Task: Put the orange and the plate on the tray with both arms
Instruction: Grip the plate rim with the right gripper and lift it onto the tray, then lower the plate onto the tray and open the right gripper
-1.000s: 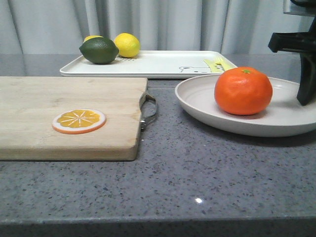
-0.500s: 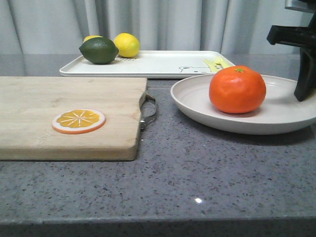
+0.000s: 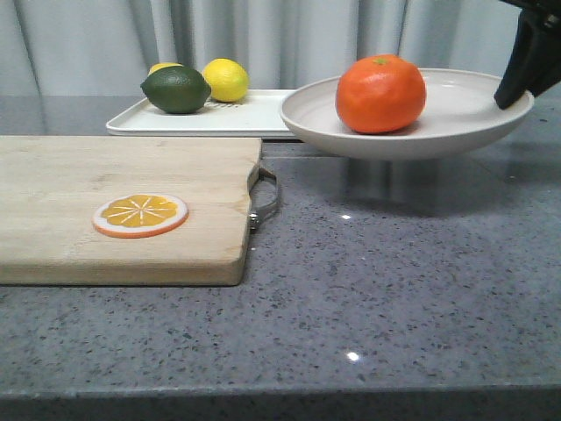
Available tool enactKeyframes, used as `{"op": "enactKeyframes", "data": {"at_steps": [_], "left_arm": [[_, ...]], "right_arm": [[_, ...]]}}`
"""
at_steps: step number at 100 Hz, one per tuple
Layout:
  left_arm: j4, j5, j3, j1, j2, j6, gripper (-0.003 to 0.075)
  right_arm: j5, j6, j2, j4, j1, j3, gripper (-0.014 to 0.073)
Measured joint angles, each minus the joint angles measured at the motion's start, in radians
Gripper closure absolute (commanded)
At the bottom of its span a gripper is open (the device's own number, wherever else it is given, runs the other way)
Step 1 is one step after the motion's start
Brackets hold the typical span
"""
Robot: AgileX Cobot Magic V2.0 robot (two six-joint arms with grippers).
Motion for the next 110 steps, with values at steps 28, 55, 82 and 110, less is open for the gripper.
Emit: {"op": "enactKeyframes", "data": {"at_steps": [28, 55, 82, 110], "left_arm": [[0.0, -0.002, 0.0, 0.0, 0.0, 0.0, 0.0739], [-0.001, -0.002, 0.0, 0.0, 0.0, 0.0, 0.0739], [-0.001, -0.002, 0.0, 0.0, 0.0, 0.0, 0.0739], [-0.002, -0.006, 0.018, 0.0, 0.0, 0.0, 0.0739]], "right_arm": [[0.088, -0.002, 0.163, 0.002, 0.022, -0.268, 0.066], [0.184, 0.0, 0.383, 0.034, 0.055, -0.602, 0.066], [0.27, 0.053, 0.601, 0.063, 0.057, -0.936, 0.066], [0.331, 0.078, 0.777, 0.066, 0.067, -1.172, 0.0659]]}}
